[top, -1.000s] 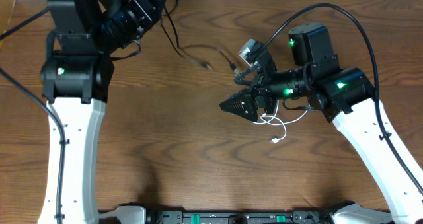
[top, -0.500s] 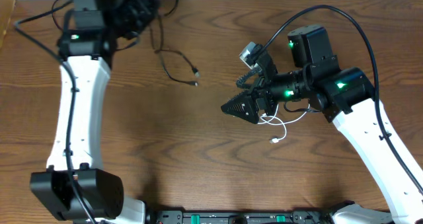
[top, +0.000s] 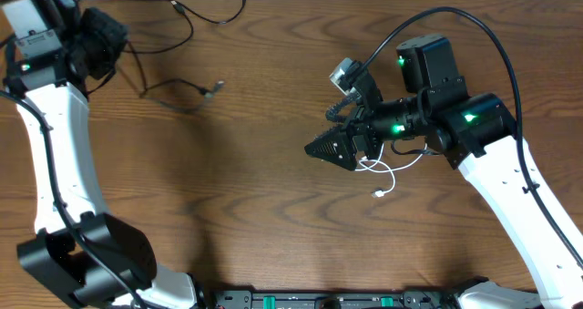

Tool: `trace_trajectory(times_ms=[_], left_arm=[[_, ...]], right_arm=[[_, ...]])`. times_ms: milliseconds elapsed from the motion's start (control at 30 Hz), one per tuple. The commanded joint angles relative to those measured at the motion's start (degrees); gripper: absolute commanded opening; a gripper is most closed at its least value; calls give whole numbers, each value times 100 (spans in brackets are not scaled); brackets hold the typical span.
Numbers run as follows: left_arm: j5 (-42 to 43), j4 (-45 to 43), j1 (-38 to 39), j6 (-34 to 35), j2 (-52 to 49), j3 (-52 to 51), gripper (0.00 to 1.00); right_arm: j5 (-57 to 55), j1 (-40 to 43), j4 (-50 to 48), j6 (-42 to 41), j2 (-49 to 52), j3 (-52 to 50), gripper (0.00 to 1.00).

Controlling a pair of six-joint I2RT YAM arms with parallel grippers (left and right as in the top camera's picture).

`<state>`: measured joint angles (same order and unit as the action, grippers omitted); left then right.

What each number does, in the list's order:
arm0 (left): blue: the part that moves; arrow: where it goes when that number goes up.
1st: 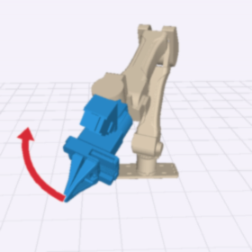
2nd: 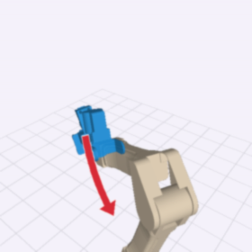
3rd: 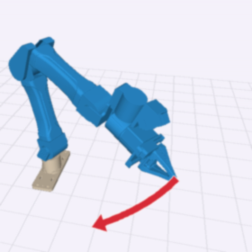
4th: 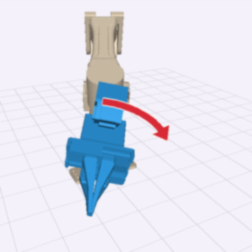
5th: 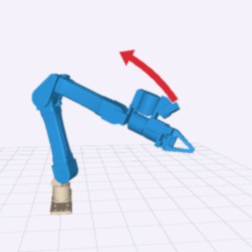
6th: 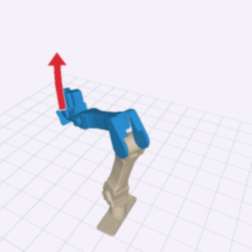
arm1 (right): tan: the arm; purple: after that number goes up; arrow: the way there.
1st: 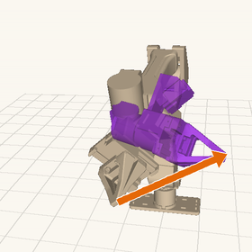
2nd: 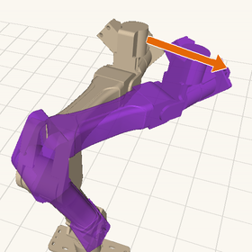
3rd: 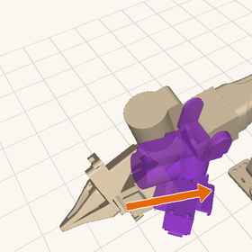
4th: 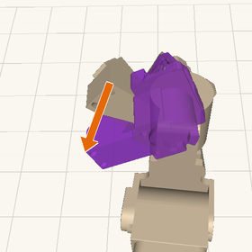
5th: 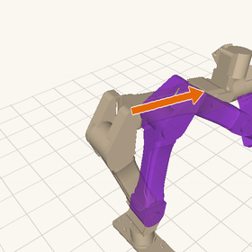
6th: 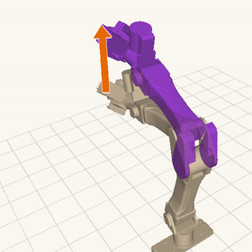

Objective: Untangle cables

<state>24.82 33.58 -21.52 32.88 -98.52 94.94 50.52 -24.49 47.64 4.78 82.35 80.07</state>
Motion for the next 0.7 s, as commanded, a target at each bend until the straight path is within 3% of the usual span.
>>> trace_trajectory(times_ms=[0,333,367,433,467,667], left_arm=[[-925,-114,-317,-295,-411,-94,7],[-1244,-1106,-1099,-839,-1436,-92,7],[-1464,-1252,-1228,-866,-1561,-92,40],[-1663,-1325,-1381,-866,-1650,-92,78],[-1718,-1329,-1449,-868,-1676,-92,88],[-1733,-1268,-1805,-866,-1679,-92,91]], right_arm=[[35,13,2,20,-52,26,99],[-142,13,76,17,-52,26,99],[-293,11,146,17,-55,26,99],[-354,11,212,15,-52,26,99],[-354,11,214,15,-55,26,99],[-369,11,205,17,-52,26,99]])
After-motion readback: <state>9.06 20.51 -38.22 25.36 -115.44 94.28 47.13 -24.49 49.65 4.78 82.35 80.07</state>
